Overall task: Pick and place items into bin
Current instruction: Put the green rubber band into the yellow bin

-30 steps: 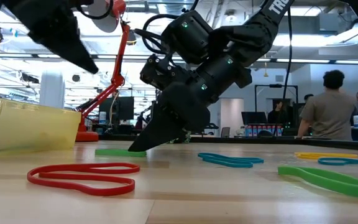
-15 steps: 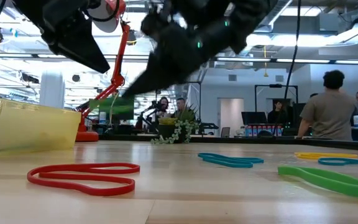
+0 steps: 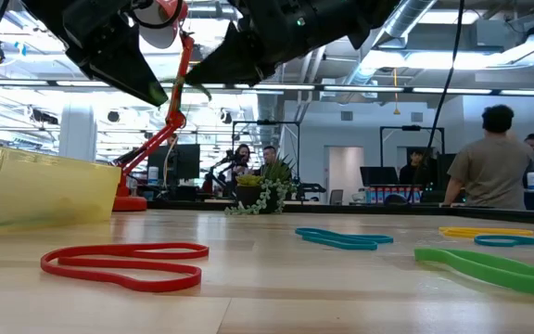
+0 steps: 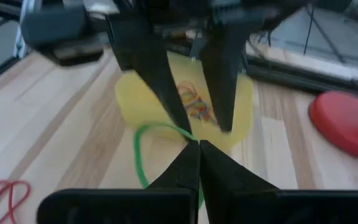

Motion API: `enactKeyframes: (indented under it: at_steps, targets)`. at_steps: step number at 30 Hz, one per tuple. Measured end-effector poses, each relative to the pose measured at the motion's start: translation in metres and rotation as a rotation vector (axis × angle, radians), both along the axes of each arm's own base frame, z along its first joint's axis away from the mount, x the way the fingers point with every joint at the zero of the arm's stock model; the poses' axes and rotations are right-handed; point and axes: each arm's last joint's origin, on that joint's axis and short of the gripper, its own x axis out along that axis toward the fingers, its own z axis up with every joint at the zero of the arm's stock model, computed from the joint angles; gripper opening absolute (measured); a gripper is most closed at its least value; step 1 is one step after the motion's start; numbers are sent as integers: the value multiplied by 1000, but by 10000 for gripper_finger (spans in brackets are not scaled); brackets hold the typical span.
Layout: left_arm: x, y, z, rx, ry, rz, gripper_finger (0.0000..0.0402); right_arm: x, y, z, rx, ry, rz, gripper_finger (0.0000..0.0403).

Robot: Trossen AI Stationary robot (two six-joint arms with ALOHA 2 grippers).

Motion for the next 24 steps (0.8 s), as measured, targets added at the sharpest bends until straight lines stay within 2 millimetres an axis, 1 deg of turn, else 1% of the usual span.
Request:
enactKeyframes:
  at_steps: [7, 12, 15, 19, 24]
  targets:
    - [0, 0, 0, 1, -1, 0, 121, 1, 3, -1, -1, -12, 7, 1]
    - [0, 1, 1, 13, -23, 28, 121, -4, 2, -11, -10, 104, 5, 0]
    - [0, 1, 1, 30, -29, 35, 121, -7, 1, -15, -28, 153, -31, 0]
    - [2, 0, 2, 21, -41, 23, 121, -6, 1, -14, -60, 136, -85, 0]
    - [5, -1, 4, 2, -58, -9, 121, -2, 2, -7, -49, 56, -85, 0]
